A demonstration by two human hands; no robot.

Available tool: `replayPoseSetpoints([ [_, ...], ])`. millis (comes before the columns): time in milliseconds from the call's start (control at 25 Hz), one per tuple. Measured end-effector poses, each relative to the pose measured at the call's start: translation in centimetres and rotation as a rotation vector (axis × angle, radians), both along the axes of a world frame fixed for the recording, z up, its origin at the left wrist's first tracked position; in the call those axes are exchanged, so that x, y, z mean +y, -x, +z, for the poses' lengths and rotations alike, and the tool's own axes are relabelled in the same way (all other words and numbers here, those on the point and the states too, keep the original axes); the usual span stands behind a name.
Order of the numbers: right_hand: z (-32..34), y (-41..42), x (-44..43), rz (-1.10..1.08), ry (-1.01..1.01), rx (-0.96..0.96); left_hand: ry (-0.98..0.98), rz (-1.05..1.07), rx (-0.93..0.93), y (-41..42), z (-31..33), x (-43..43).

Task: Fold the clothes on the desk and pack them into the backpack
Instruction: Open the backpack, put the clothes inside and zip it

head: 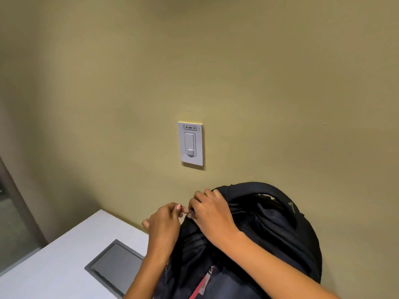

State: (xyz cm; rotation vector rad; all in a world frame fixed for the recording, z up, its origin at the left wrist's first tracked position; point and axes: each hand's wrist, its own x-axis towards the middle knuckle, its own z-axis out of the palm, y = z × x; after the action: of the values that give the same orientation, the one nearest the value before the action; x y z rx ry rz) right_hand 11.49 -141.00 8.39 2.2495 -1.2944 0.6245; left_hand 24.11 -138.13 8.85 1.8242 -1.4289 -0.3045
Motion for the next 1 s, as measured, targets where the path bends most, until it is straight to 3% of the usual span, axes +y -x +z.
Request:
replayPoseSetpoints([
  [280, 0.8, -0.5, 0.4, -0.002, -0.041, -0.126, 0.017, -0.151, 0.114, -0.2, -3.3, -0.3],
  [560, 3.7, 2.9, 3.2, -0.003, 0.073, -0.37, 0.074, 0.061, 0.079, -1.4, -3.6, -1.1],
  [800, 2.6, 11.5, 9.6, -0.101, 0.003, -0.695, 0.069, 0.156, -0.021, -2.8, -4.2, -0.7],
  [1000, 1.7, 13.6, 12.2, -0.114, -0.015, -0.806, 0.237, -0.028, -0.001, -0.3, -3.5, 0.2],
])
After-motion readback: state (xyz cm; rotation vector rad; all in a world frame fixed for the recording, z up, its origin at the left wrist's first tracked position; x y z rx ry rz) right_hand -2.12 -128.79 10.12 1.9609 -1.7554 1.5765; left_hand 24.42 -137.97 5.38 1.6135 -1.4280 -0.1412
